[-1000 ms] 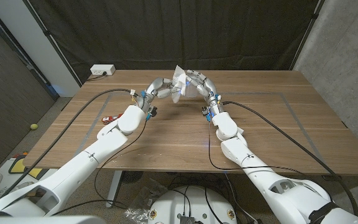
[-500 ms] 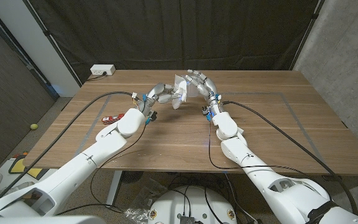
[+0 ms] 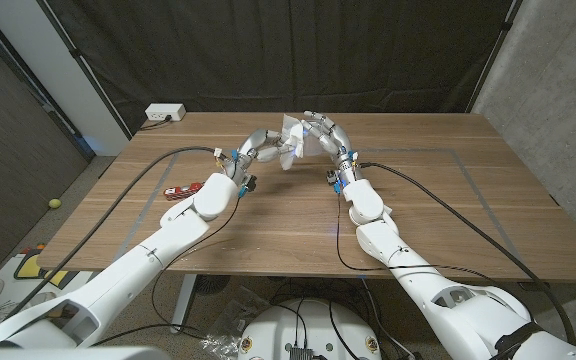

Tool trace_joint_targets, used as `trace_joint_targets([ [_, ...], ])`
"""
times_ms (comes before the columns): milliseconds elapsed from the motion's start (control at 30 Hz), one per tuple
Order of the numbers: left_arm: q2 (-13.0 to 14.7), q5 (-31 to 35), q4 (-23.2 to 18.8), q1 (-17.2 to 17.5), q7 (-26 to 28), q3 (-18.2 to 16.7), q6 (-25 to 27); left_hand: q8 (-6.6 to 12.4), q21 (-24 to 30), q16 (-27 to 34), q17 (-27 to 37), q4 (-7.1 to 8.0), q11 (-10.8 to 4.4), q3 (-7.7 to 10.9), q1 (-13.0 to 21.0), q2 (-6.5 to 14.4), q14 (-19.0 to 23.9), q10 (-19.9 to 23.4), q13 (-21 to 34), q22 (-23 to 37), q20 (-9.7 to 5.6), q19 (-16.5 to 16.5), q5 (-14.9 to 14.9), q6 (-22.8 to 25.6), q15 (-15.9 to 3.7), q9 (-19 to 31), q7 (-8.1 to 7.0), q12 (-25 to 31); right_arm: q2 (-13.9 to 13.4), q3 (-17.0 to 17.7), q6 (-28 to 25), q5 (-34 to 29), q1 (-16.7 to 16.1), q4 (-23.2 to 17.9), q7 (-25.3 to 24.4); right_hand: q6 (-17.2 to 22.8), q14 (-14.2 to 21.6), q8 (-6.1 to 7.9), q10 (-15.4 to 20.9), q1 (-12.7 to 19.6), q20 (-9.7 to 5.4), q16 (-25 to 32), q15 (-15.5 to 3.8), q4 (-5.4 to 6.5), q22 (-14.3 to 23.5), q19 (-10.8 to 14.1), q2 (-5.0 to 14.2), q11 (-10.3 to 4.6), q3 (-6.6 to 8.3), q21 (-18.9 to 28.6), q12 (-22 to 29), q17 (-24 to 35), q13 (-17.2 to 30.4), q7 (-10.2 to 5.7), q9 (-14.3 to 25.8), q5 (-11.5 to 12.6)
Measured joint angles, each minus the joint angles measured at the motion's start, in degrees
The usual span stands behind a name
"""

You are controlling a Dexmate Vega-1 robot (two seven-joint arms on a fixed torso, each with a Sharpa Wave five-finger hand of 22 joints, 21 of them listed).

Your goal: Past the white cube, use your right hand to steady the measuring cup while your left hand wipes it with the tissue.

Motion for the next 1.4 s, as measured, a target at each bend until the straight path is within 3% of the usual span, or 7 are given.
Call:
trace_joint_targets([
  [467, -3.91, 1.56, 1.8, 0.3, 6.2, -1.08, -4.64, -0.29, 0.21, 0.0, 0.28, 0.0, 0.11, 0.0, 0.0, 0.0, 0.0, 0.11, 0.02, 0.0, 0.0, 0.0, -0.01, 0.77, 0.0, 0.06, 0.29, -0.27, 0.31, 0.2, -0.01, 0.21, 0.23, 0.64, 0.93, 0.01, 0.12, 0.01, 0.01, 0.23, 0.0, -0.44, -0.13, 0.08, 0.01, 0.0, 0.23, -0.03, -0.38, 0.0, -0.22, 0.15, 0.3, 0.01, -0.01, 0.0],
  [767, -5.21, 5.06, 0.89, 1.4, 10.51, -1.91, -4.52, -0.63, 0.43, 0.0, 0.52, 0.0, 0.2, 0.0, 0.3, -0.15, 0.0, 0.2, 0.01, 0.0, 0.0, 0.0, -0.17, 0.85, 0.0, 0.01, 0.36, -0.44, 0.39, 0.3, -0.01, 0.14, 0.44, 1.09, 1.09, 0.01, 0.14, 0.01, 0.12, 0.23, -0.21, -0.44, -0.14, 0.08, 0.01, -0.2, 0.23, -0.13, -0.39, 0.35, -0.22, 0.26, 0.3, 0.01, -0.01, 0.0],
  [1100, -3.29, 10.59, -4.12, 2.82, 13.01, -2.74, 0.86, -0.76, 0.65, 0.0, 0.54, 0.15, 0.21, -0.15, 0.3, -0.14, 0.0, 0.21, 0.29, -0.14, 0.0, 0.01, -0.18, 0.84, 0.0, 0.28, 0.36, -0.63, 0.18, 0.7, 0.34, -2.11, 0.84, 1.78, -1.54, 0.01, 0.14, 0.01, 0.11, 0.23, -0.21, -0.44, -0.14, 0.0, -0.26, -0.2, 0.23, -0.11, -0.94, 0.56, -0.22, 0.46, 0.6, 0.01, -0.02, 0.0],
  [1400, -0.73, 18.64, -10.34, 3.97, 11.64, -3.34, 14.43, -0.95, 0.87, 0.0, 0.8, 0.15, 0.21, -0.15, 0.38, -0.07, 0.0, 0.22, 0.33, -0.14, 0.0, 0.01, -0.19, 0.84, 0.0, 0.58, 0.36, -0.66, -3.36, -1.13, -0.33, -8.88, 1.5, 0.91, -9.14, 0.01, 0.12, 0.01, 0.1, 0.46, -0.21, -0.45, -0.12, 0.15, -0.26, -0.19, 0.46, -0.1, -1.1, 0.8, -0.22, 0.46, 0.6, 0.01, -0.02, 0.0],
])
